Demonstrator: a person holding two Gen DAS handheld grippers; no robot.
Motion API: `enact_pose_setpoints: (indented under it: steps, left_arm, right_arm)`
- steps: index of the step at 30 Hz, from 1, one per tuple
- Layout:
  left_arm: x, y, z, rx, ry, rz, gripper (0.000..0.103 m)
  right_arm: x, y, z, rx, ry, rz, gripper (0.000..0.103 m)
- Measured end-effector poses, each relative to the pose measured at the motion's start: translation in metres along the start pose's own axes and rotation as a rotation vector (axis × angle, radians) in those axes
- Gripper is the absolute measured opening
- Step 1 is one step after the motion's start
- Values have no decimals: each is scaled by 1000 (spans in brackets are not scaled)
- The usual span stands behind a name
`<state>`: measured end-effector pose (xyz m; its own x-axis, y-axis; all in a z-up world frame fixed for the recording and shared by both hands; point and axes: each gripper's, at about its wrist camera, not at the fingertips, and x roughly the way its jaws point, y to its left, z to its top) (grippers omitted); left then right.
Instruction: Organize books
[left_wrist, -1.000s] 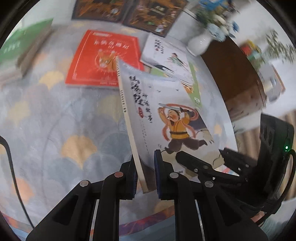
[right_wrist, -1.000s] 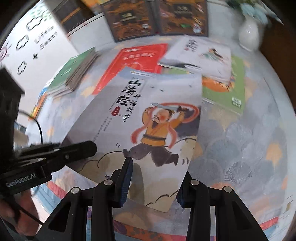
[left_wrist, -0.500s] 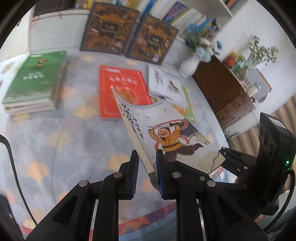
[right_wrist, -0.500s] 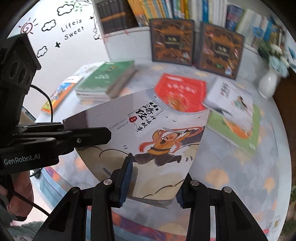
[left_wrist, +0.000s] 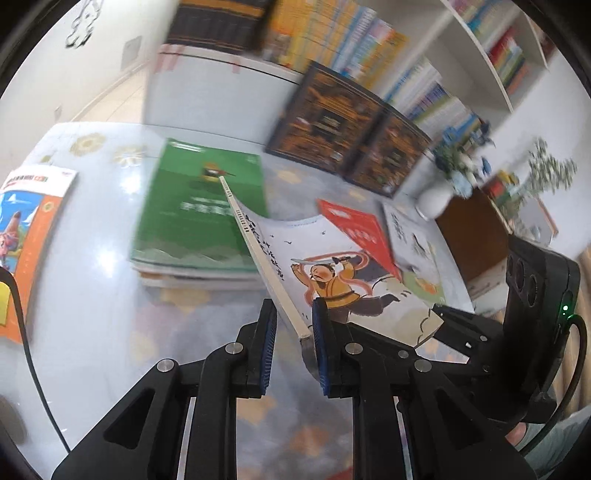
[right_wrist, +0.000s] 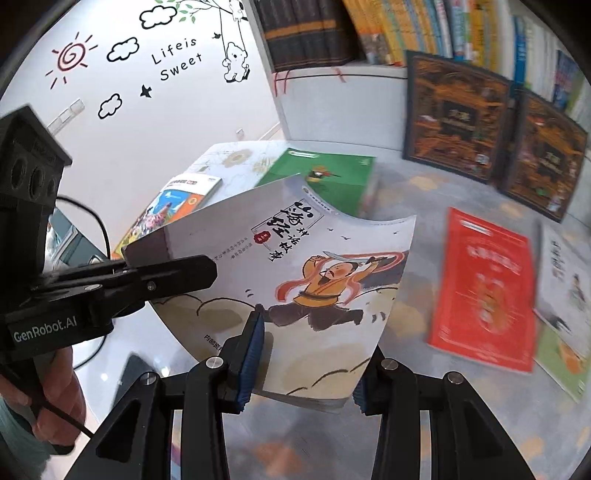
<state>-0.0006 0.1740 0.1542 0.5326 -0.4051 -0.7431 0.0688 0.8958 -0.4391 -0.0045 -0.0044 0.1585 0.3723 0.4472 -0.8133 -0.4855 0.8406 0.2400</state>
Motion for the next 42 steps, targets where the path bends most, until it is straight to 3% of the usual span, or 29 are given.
enact_pose_setpoints:
  steps: [4,12,22,27,31,35,38,42]
  left_arm:
    - [4,42,17,-52,-17,-17,16]
    - [29,87,41,-112,-12,-42,15]
    - [62,120,62,-136,21,-17,15]
    - [67,144,62,-199,27,-9,15]
    - [70,155,60,-240,26,6,15]
    - [70,162,57,-270,24,13,17]
    - [70,167,57,-302,22,-8,17]
    - [77,166,56,-319,46,-39,18]
  right_arm:
    - [26,15,27,4,2,-19,41]
    - [72,11,69,106,57,-20,42]
    - [119,-16,87,237,126,-33,42]
    - [137,-24,86,260,166,-38,43]
    - [140,-10,89,187,153,-64,45]
    - [139,-9,84,156,162,-104,55]
    - [126,-25,78,197,161,-106,56]
    - [106,-65,72,361,107,-98,56]
